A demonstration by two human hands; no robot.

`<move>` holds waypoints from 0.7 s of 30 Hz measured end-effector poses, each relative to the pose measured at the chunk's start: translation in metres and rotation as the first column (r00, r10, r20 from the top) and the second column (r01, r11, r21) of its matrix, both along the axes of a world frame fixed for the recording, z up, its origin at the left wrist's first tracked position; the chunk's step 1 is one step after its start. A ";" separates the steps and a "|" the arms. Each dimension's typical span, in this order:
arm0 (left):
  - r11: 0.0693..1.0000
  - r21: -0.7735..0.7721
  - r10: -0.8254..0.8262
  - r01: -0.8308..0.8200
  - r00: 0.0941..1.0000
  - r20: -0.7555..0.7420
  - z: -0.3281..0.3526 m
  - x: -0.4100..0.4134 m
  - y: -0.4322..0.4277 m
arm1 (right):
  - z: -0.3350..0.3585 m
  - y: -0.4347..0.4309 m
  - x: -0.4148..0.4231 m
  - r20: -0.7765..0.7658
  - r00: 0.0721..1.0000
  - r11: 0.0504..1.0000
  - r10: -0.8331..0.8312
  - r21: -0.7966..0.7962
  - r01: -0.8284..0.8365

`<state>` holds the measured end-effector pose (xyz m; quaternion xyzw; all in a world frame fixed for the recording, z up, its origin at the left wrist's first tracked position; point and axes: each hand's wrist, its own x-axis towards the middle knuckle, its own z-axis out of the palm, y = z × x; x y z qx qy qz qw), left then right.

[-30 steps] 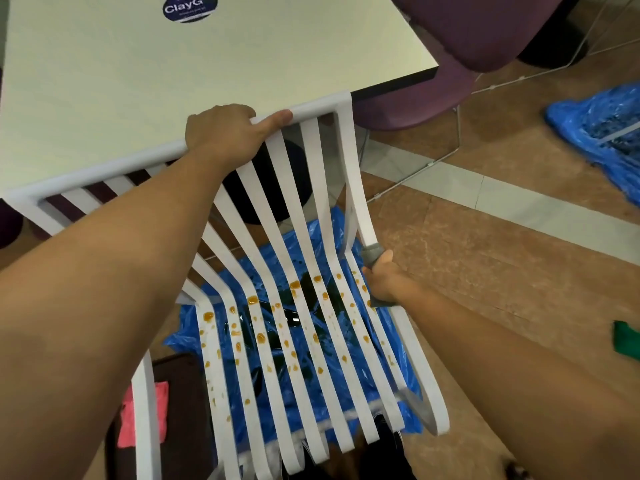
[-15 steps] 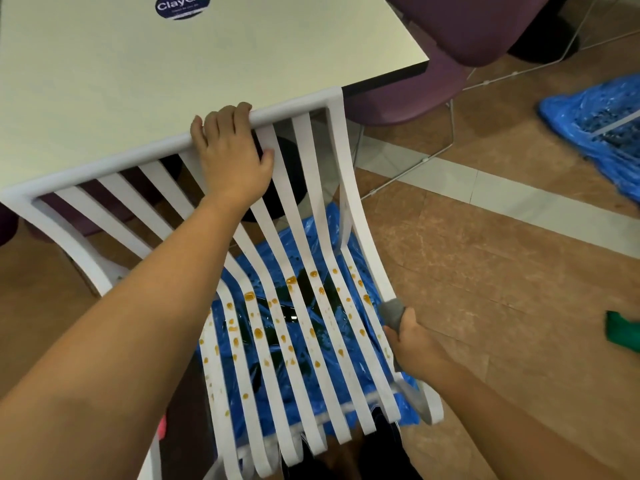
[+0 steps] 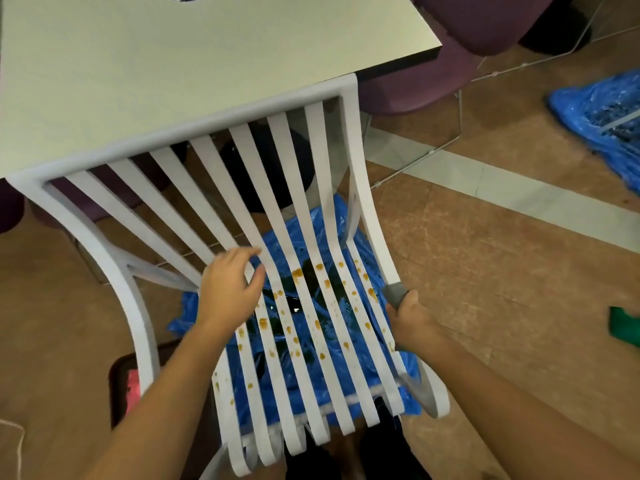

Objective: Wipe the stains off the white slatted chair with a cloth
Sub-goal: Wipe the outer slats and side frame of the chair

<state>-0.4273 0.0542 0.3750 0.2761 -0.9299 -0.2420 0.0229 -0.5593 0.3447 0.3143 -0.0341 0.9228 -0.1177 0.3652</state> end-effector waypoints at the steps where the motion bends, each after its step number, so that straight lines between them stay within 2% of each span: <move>1: 0.998 0.012 0.062 -0.062 0.998 -0.007 -0.011 0.030 0.004 | 0.000 -0.003 -0.003 0.002 1.000 1.000 -0.008 -0.009 0.008; 5: 0.935 -0.086 0.343 -0.343 0.939 -0.017 -0.036 0.146 0.014 | -0.007 -0.017 -0.013 -0.016 0.992 0.984 -0.127 -0.125 0.124; 8: 0.815 -0.236 0.539 -0.530 0.842 -0.028 -0.047 0.216 0.024 | -0.009 -0.023 -0.015 -0.052 0.987 0.976 -0.153 -0.164 0.143; 9: 0.779 -0.240 0.592 -0.580 0.805 -0.026 -0.051 0.231 0.027 | -0.011 -0.021 -0.014 -0.078 0.987 0.976 -0.139 -0.180 0.123; 12: 0.666 -0.041 0.744 -0.745 0.659 0.114 -0.057 0.245 0.030 | -0.007 -0.012 -0.007 -0.112 0.990 0.968 -0.083 -0.244 0.053; 13: 0.641 0.034 0.752 -0.767 0.636 0.173 -0.056 0.242 0.031 | -0.006 -0.008 -0.005 -0.122 0.989 0.965 -0.080 -0.259 0.046; 15: 0.631 0.136 0.738 -0.763 0.645 0.199 -0.052 0.236 0.034 | -0.005 0.000 0.003 -0.114 0.990 0.964 -0.086 -0.262 0.053; 21: 0.581 0.241 0.762 -0.777 0.624 0.176 -0.048 0.243 0.043 | 0.007 0.051 0.064 -0.114 0.987 0.972 -0.116 -0.219 0.089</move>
